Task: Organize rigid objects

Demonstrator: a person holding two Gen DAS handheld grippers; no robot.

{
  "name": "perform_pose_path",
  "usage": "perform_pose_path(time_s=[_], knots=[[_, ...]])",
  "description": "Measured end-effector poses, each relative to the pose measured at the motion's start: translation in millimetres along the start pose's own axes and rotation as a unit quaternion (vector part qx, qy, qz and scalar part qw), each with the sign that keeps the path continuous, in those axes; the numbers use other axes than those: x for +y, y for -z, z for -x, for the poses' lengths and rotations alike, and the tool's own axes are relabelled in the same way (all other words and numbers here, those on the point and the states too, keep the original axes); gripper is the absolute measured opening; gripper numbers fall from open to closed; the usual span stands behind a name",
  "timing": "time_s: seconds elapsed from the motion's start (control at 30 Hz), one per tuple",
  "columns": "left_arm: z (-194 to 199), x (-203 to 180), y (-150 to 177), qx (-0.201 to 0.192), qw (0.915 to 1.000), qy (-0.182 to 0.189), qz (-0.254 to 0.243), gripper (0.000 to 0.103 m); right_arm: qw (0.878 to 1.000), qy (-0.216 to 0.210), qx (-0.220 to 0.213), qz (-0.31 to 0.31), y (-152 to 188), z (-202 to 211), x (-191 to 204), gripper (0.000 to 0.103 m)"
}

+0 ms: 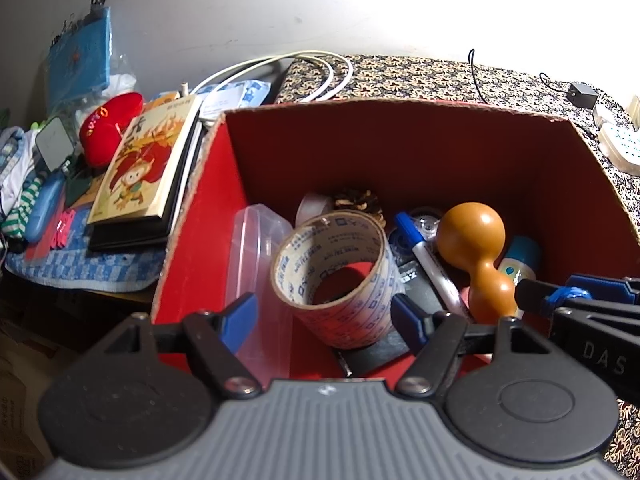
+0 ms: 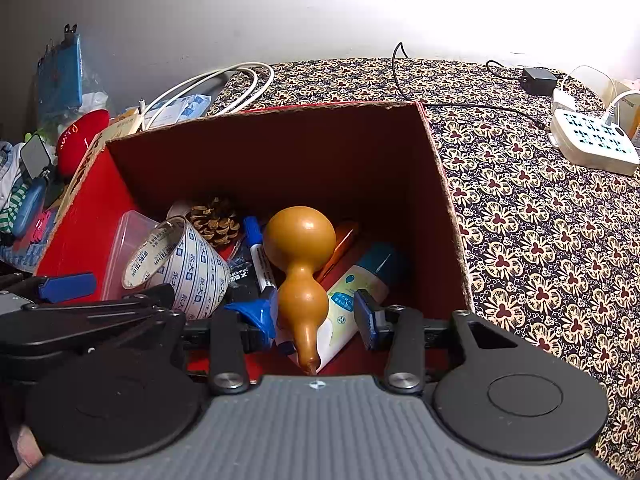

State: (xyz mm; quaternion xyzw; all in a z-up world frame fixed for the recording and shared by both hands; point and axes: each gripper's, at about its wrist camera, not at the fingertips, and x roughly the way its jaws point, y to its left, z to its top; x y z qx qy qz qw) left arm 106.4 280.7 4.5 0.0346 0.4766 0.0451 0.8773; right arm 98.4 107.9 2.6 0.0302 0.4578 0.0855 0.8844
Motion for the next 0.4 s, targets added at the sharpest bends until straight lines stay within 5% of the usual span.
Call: perform_pose_path(time_s=[0.4], knots=[[10.2,4.1,-1.2,-0.03,0.9995,0.008,0.009,0.069,1.0,0.0,-0.001,-0.001,0.0,1.4,-1.4,0.025]])
